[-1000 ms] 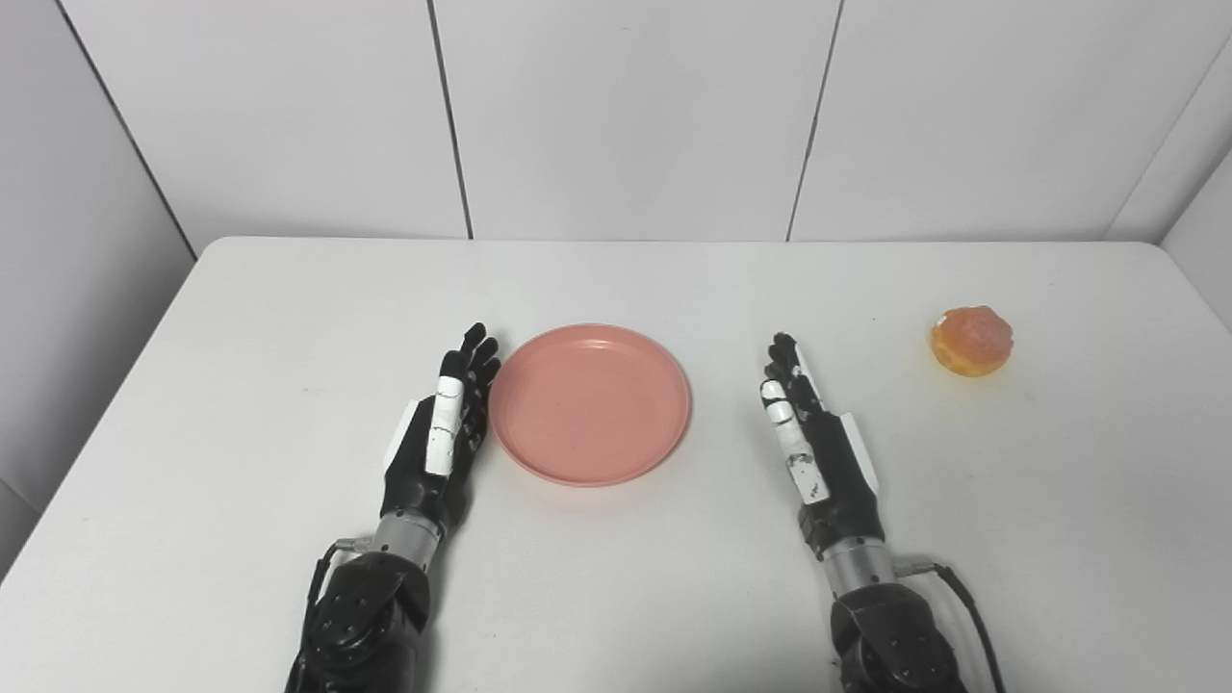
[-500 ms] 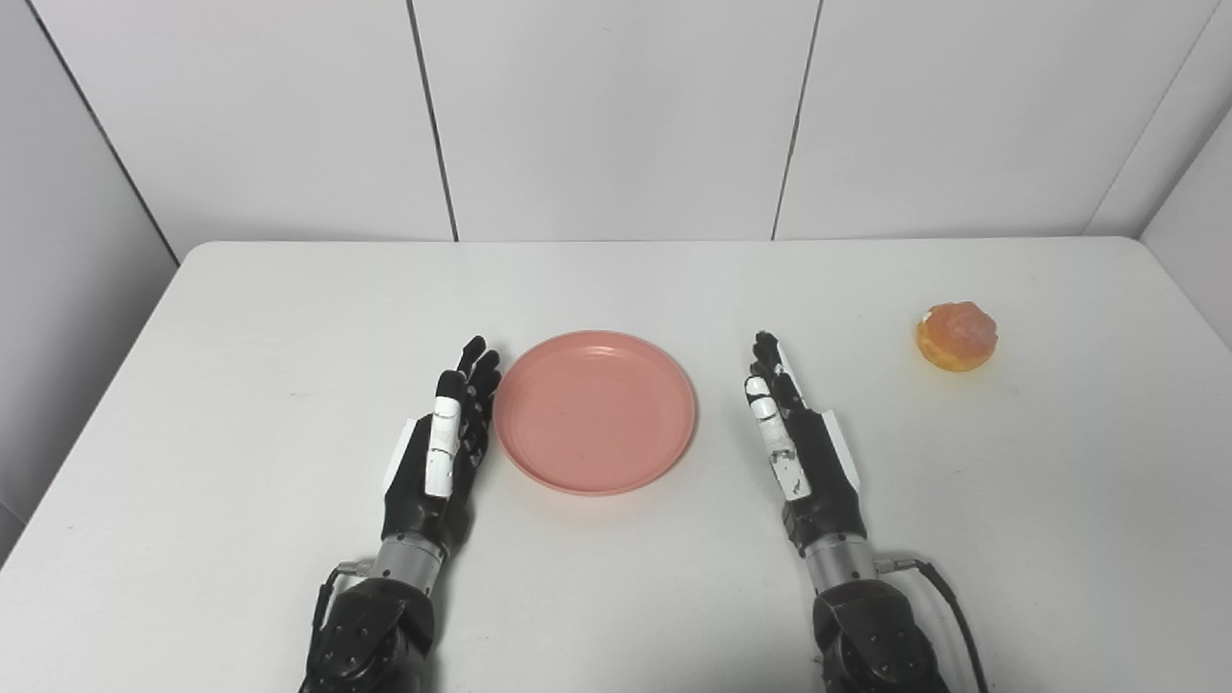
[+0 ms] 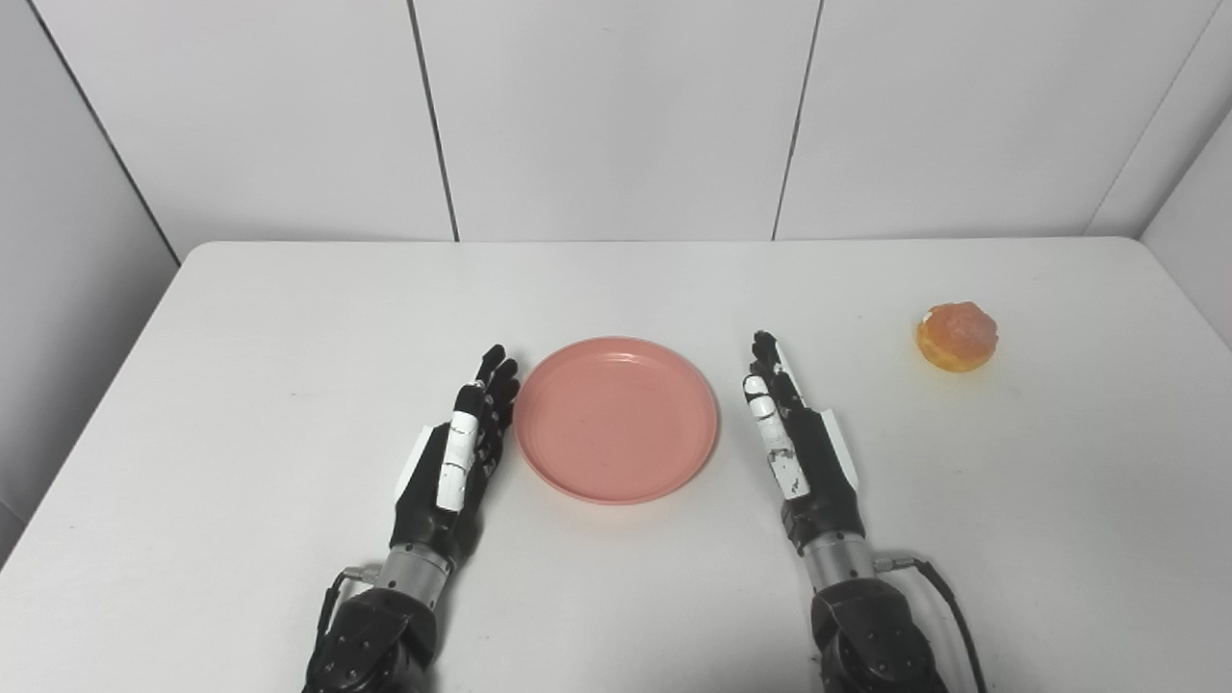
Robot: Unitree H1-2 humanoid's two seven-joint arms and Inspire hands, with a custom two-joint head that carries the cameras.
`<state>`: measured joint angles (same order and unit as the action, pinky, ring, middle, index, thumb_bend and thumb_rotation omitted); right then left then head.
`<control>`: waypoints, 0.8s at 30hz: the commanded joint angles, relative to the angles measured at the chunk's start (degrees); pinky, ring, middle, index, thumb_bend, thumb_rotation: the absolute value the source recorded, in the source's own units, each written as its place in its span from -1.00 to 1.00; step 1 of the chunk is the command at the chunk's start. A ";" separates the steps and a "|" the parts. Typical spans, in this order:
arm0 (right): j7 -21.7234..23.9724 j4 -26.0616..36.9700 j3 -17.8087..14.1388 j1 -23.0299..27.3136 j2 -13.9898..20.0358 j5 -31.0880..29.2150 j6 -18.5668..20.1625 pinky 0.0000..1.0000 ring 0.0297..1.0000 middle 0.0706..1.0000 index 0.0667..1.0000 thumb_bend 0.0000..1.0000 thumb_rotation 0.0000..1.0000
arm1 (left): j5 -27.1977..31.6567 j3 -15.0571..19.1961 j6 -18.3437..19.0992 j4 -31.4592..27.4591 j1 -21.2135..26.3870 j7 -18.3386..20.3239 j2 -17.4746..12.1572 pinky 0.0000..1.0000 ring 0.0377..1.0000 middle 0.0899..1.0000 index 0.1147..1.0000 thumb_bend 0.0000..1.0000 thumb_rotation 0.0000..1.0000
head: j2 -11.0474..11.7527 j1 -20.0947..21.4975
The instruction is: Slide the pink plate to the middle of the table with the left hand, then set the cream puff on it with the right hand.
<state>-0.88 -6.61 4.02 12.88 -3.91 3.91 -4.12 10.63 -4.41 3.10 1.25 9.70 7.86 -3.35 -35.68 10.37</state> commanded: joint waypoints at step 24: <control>-0.44 -1.05 -0.64 0.64 0.39 -0.42 -2.22 0.97 0.95 0.96 0.95 0.24 0.80 | -4.96 -1.12 -6.99 4.31 0.95 0.16 0.84 1.00 1.00 1.00 1.00 0.39 1.00 | -0.13 -0.30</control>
<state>-0.92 -7.14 3.74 13.22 -3.69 3.62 -4.13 6.98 -5.61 -2.10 3.62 9.78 8.53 -2.94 -35.86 10.11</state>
